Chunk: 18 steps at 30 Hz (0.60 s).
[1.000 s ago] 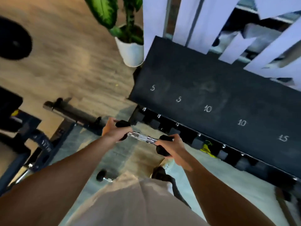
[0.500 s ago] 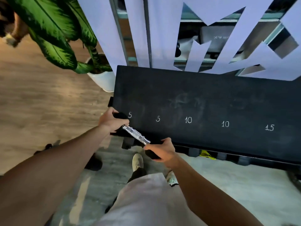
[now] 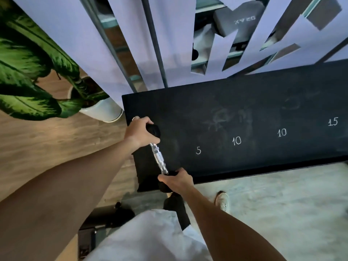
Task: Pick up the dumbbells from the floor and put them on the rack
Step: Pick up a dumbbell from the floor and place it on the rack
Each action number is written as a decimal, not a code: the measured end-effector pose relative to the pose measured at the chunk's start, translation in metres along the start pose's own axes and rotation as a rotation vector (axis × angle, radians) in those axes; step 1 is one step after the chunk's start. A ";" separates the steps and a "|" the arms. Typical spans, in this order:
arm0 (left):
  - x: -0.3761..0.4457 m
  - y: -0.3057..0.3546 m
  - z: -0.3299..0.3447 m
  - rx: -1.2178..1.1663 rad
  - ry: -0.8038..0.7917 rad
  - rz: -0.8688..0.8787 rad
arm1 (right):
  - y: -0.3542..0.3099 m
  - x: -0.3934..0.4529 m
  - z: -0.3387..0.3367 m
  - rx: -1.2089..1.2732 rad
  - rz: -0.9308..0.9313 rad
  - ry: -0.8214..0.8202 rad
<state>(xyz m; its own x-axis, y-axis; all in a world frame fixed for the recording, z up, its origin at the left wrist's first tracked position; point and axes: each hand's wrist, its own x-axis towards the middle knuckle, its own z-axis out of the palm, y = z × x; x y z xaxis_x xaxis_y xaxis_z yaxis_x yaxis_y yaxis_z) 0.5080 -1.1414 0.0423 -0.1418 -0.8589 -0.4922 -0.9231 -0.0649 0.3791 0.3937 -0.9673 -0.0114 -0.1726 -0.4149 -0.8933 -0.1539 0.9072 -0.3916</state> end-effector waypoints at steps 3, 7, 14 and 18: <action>0.028 -0.007 0.007 0.045 -0.025 0.056 | -0.009 0.023 0.014 -0.015 0.020 0.004; 0.051 -0.008 0.019 0.055 -0.054 0.109 | -0.016 0.046 0.022 -0.070 0.061 0.020; 0.057 -0.020 0.025 0.046 -0.075 0.160 | -0.021 0.063 0.029 -0.226 0.044 0.046; 0.052 -0.023 0.028 0.029 -0.090 0.151 | -0.015 0.064 0.031 -0.246 0.088 0.066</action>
<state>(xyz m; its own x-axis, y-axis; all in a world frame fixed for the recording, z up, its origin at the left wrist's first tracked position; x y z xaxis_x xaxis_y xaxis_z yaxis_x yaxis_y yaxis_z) 0.5120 -1.1699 -0.0143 -0.3097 -0.8087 -0.5000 -0.8988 0.0773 0.4315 0.4150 -1.0054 -0.0696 -0.2580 -0.3465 -0.9019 -0.3659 0.8990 -0.2407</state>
